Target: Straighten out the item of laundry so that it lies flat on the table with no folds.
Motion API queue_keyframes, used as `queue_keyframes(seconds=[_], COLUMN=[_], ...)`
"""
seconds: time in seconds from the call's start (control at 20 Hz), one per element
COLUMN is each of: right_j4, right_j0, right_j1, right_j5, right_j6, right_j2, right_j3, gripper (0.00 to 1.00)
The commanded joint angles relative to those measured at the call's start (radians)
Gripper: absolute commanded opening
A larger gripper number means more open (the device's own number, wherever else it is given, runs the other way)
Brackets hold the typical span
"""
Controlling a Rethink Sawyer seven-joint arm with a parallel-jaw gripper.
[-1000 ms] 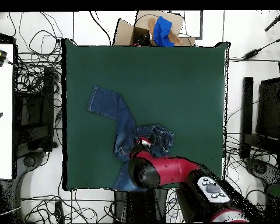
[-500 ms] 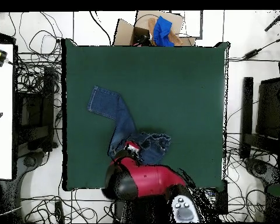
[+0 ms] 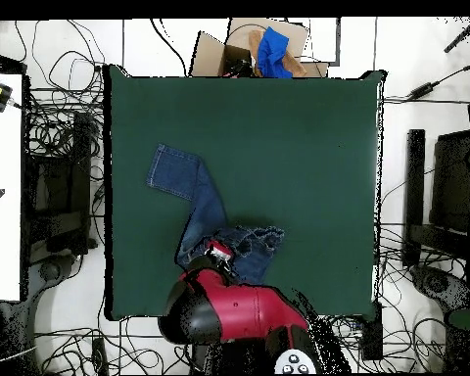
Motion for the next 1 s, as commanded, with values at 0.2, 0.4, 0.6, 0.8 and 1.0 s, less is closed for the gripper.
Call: queue_keyframes(seconds=[0.2,0.4,0.6,0.8,1.0], right_j4=[0.028,0.030,0.030,0.029,0.035], right_j0=[-0.066,-0.063,-0.058,-0.051,-0.037], right_j1=[0.052,0.061,0.071,0.078,0.074], right_j5=[-0.025,-0.025,-0.037,-0.048,-0.043], right_j6=[0.281,0.281,0.286,0.290,0.294], right_j2=[0.007,0.008,0.005,-0.003,-0.012], right_j3=[0.044,0.037,0.036,0.036,0.032], gripper=[0.00,0.00,0.00,0.00,0.00])
